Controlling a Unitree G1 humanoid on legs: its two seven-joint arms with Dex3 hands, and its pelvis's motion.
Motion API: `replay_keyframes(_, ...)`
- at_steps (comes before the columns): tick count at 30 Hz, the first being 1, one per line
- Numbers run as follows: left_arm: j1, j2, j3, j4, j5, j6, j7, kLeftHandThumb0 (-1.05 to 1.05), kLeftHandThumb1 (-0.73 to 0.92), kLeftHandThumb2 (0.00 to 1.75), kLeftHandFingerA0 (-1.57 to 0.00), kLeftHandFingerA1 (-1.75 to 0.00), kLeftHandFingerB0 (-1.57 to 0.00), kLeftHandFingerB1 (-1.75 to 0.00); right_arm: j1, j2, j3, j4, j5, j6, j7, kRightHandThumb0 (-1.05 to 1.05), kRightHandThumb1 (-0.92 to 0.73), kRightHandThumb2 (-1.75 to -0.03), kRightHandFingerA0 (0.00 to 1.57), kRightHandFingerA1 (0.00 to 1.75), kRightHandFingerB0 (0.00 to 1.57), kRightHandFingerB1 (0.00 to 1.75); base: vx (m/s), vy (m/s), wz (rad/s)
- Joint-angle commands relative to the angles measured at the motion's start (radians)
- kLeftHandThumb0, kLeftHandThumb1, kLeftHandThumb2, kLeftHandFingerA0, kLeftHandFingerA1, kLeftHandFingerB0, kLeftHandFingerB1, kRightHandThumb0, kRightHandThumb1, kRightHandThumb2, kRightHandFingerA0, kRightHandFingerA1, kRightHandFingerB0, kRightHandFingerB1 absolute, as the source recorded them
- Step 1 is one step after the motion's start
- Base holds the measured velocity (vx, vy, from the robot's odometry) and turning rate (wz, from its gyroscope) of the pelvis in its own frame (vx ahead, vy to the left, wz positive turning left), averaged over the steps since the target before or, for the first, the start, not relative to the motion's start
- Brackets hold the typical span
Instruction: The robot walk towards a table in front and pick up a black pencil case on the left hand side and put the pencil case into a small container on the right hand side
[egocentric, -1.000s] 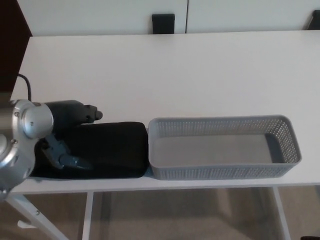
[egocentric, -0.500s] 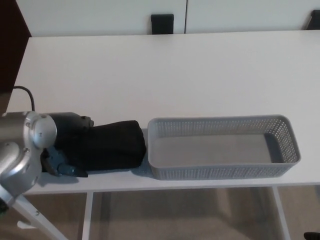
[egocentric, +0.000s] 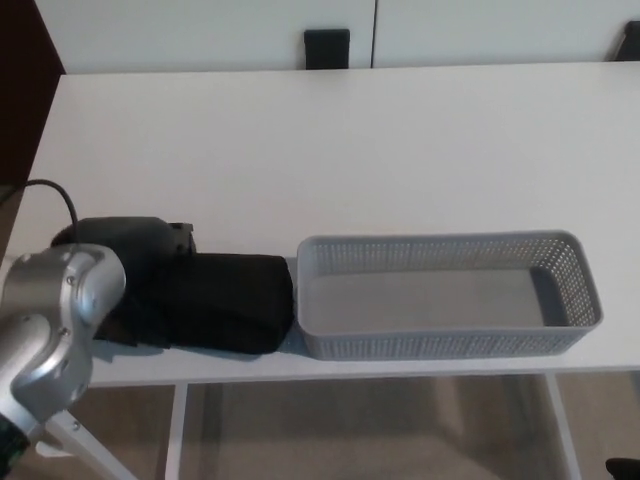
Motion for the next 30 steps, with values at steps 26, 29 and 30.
replay_keyframes(26, 0.097, 0.206, 0.381, 0.116, -0.073, -0.492, 0.343, -0.09, 0.62, 0.54, -0.63, -1.75, -0.45, -1.56, -0.026, -0.038, -0.001, -0.033, 0.014, 0.052, 0.020, -0.42, -0.59, -0.58, 0.75, 0.59, 0.63, 0.42, 0.00, 0.000, 0.00)
replay_keyframes(29, 0.103, 0.238, 0.400, 0.142, -0.074, -0.521, 0.346, -0.10, 0.62, 0.51, -0.62, -1.75, -0.48, -1.52, -0.027, -0.038, 0.000, -0.038, 0.011, 0.068, 0.013, -0.42, -0.59, -0.58, 0.76, 0.57, 0.64, 0.41, 0.00, 0.000, 0.00)
replay_keyframes(30, 0.102, 0.238, 0.402, 0.146, -0.074, -0.527, 0.346, -0.10, 0.62, 0.51, -0.62, -1.75, -0.48, -1.52, -0.027, -0.038, 0.000, -0.039, 0.011, 0.069, 0.013, -0.42, -0.59, -0.58, 0.76, 0.57, 0.64, 0.41, 0.00, 0.000, 0.00)
